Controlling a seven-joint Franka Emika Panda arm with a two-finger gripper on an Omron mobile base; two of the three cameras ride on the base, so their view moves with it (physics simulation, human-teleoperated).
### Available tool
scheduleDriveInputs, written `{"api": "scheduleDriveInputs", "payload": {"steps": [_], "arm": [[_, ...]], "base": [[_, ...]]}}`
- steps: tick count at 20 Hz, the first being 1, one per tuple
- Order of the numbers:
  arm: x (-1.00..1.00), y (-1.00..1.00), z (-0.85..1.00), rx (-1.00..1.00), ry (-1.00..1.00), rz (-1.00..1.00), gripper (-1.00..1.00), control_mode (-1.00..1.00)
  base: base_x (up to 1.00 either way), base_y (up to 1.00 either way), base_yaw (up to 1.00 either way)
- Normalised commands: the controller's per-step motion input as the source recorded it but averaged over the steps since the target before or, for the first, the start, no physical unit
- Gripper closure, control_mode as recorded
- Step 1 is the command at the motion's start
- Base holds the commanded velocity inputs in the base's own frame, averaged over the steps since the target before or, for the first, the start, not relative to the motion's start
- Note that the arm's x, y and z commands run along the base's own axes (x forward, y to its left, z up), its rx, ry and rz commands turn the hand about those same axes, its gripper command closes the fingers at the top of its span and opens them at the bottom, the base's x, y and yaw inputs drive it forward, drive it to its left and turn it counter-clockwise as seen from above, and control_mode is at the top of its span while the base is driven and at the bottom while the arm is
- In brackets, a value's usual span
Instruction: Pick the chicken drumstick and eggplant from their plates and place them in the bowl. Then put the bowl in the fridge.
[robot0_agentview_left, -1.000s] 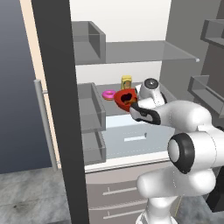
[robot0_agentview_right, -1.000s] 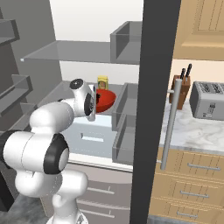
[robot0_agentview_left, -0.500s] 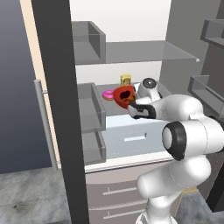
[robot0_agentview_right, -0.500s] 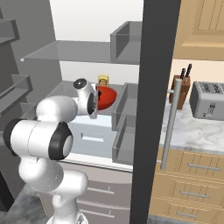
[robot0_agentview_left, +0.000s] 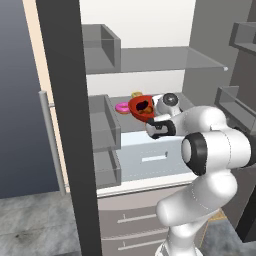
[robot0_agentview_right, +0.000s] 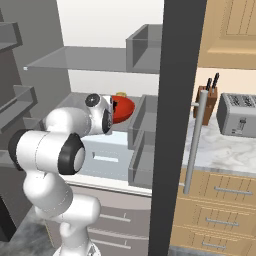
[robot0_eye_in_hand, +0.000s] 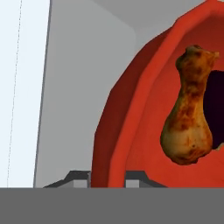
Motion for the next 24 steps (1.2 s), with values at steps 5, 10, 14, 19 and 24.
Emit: {"api": "scheduleDriveInputs", "payload": {"steps": [5,10,14,19,24], "arm": [[-0.01,0.00,-0.09,0.04,0.00,0.00,1.00,-1.00],[0.00,0.03,-0.03,0.01,0.01,0.00,-1.00,-1.00],[-0.01,0.12,0.05,0.00,0.00,0.00,-1.00,-1.00],[-0.17,0.09,0.23,0.00,-0.05,0.01,-1.00,-1.00],[-0.49,0.00,0.27,0.00,-0.05,0.00,-1.00,-1.00]], "base": [[0.00,0.00,0.00],[0.00,0.00,0.00],[0.00,0.00,0.00],[0.00,0.00,0.00],[0.00,0.00,0.00]]}}
